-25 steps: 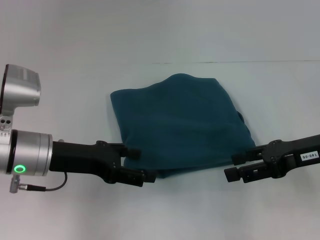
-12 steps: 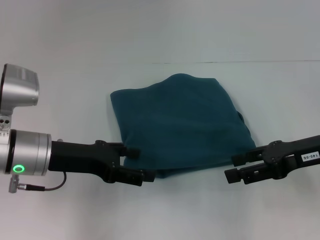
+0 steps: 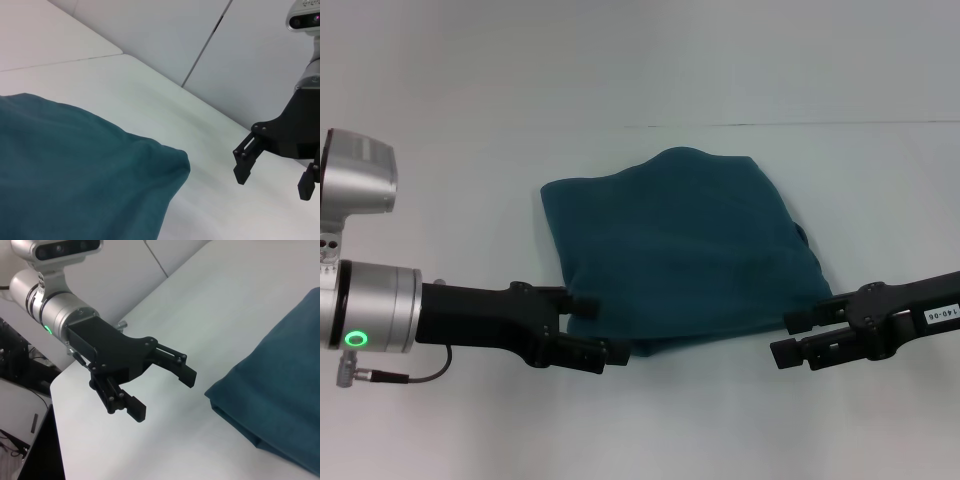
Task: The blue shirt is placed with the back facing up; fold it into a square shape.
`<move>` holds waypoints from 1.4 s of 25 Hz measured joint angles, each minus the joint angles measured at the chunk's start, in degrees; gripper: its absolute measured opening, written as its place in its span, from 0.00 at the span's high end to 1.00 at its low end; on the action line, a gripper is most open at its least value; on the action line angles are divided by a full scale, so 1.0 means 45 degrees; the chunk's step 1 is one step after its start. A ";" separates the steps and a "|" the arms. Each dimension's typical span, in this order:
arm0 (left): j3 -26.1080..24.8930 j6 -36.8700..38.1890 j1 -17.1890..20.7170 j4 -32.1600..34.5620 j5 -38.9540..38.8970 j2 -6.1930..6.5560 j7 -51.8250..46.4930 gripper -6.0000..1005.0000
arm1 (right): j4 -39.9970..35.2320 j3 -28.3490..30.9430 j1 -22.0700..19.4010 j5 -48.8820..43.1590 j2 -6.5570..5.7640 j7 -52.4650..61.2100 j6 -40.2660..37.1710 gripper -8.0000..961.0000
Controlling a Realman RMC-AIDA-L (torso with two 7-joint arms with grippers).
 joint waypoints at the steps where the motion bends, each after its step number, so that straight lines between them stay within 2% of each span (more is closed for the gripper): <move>1: -0.0005 0.0002 0.0000 -0.0001 0.0000 0.0000 0.0000 0.07 | -0.0006 0.0010 -0.0001 -0.0001 0.0001 0.0000 -0.0008 0.16; 11: -0.0018 -0.0248 -0.0035 -0.0010 -0.0096 -0.0008 -0.0041 0.07 | -0.0017 0.0304 0.0037 0.0009 0.0024 0.0110 0.0318 0.16; 22: 0.0057 -0.1063 -0.0134 -0.0069 -0.0102 -0.0055 -0.0145 0.07 | 0.0021 0.0145 0.0212 0.0244 0.0285 0.0173 0.0994 0.16; 35: -0.0024 -0.1115 -0.0119 -0.0080 -0.0071 -0.0059 -0.0122 0.07 | 0.0130 0.0143 0.0109 0.0255 0.0313 0.0171 0.0910 0.16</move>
